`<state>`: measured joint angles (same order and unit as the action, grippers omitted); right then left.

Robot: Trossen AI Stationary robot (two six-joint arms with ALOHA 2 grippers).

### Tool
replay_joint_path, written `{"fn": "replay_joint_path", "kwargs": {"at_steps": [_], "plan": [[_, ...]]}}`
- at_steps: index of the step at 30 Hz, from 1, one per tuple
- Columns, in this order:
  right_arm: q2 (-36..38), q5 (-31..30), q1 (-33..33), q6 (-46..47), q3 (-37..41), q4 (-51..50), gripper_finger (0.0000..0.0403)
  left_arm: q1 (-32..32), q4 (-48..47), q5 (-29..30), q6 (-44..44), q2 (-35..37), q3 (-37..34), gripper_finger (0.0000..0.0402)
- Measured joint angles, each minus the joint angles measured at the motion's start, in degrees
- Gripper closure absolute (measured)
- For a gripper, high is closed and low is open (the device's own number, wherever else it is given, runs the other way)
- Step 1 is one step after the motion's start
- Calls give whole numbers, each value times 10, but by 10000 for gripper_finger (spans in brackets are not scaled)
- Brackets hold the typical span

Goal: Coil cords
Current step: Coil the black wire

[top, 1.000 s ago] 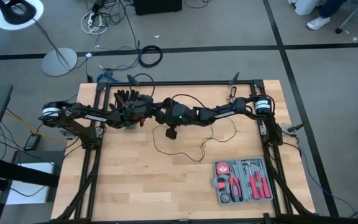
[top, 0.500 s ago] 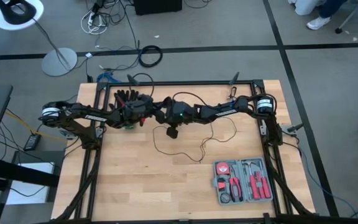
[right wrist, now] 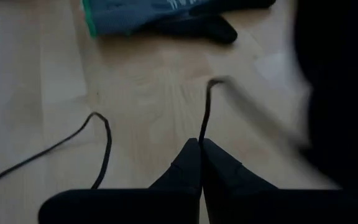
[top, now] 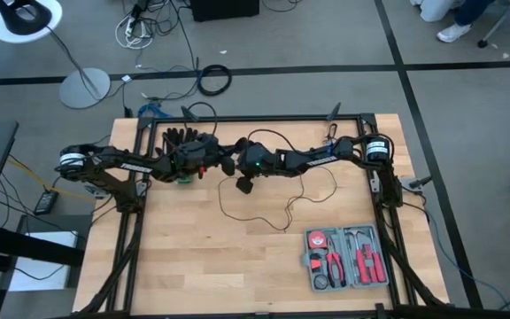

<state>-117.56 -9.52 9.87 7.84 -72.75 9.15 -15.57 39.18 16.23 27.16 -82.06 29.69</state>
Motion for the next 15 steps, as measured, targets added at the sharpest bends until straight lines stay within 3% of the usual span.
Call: {"fn": "replay_joint_path", "kwargs": {"at_steps": [15], "plan": [[0,46,0,-10,0,26,402,2,-51,24,-86,0,0,402]]}}
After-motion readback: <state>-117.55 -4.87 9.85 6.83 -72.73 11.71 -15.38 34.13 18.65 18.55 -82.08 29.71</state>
